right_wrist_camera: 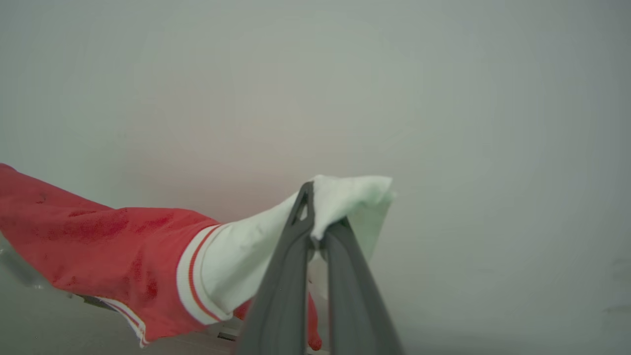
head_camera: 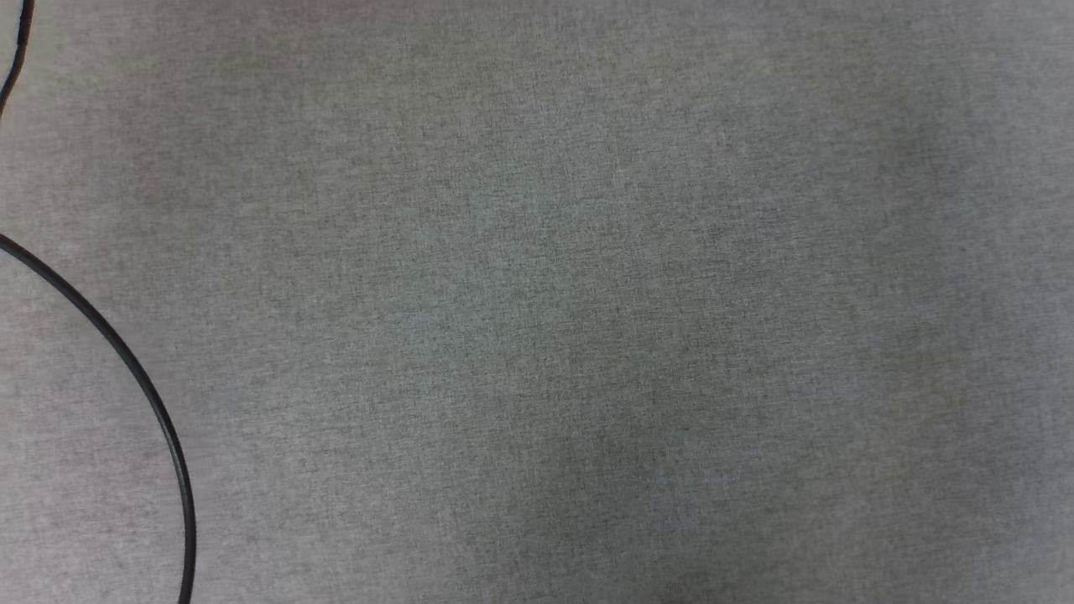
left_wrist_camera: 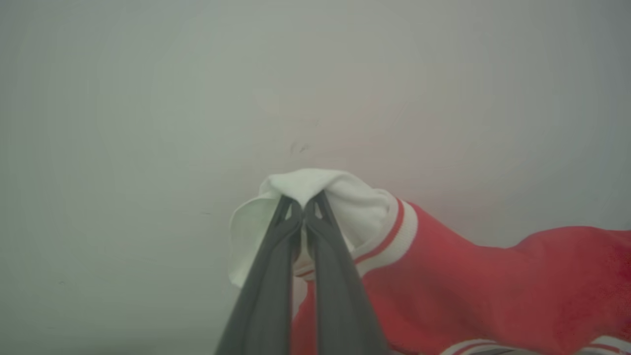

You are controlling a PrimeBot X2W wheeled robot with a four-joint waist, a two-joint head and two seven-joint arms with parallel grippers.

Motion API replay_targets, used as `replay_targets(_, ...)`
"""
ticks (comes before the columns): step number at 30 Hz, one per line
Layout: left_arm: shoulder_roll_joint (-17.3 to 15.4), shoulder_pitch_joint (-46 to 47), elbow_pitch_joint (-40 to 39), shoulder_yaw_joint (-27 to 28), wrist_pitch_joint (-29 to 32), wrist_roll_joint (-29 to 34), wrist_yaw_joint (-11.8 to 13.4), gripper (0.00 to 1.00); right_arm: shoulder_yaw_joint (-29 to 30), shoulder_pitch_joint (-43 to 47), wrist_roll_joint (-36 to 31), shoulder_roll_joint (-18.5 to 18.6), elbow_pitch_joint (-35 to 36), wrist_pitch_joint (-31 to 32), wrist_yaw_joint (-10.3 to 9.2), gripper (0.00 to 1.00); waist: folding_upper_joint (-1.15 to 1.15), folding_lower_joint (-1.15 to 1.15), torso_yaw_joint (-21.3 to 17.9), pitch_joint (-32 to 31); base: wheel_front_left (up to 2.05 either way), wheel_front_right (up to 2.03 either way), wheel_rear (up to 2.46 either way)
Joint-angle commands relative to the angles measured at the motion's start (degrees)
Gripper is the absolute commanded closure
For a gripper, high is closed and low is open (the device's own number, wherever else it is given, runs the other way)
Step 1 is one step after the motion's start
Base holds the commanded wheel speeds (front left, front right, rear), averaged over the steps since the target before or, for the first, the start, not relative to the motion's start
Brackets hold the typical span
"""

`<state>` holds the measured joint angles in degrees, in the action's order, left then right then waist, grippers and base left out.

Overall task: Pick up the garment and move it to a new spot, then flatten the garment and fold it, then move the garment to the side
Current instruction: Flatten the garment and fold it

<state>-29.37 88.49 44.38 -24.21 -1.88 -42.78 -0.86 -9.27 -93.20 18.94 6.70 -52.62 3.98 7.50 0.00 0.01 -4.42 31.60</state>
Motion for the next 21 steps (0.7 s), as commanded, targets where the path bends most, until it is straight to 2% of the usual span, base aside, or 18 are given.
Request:
replay_targets(1, 0.39, -1.5, 0.97, 0.02, -0.66, -0.48, -0.52, 1.0, -0.67, 1.28, 0.61, -0.47, -0.9, -0.63, -0.02, 1.0, 0.0, -0.01, 0.0, 0.49, 0.0, 0.0, 0.0)
replay_targets(6, 1.83, -6.47, 5.37, -0.04, -2.7, -2.47, -2.79, 1.0, -4.58, 4.56, 2.94, -0.05, -3.68, -2.04, -0.02, 1.0, 0.0, -0.01, 0.49, 0.06, 0.0, 0.0, 0.0)
replay_targets(13, 4.12, -20.15, 9.31, -1.02, -8.47, -4.05, -4.96, 1.0, -10.18, 16.22, 8.05, 2.51, -3.53, -4.3, -0.02, 1.0, 0.0, -0.01, 1.98, -6.27, 0.0, 0.0, 0.0)
replay_targets(18, 4.86, -32.07, 8.01, -1.34, -12.01, -4.55, -5.43, 1.0, -13.99, 28.18, 12.41, 4.65, -0.25, -6.44, -0.02, 1.0, 0.0, -0.01, 2.64, -12.06, 0.0, 0.0, 0.0)
replay_targets(21, 4.81, -39.79, 4.63, -0.86, -13.02, -4.18, -4.53, 1.0, -15.34, 35.65, 14.65, 6.3, 2.5, -7.87, -0.03, 1.0, 0.0, -0.01, 3.09, -15.39, 0.0, 0.0, 0.0)
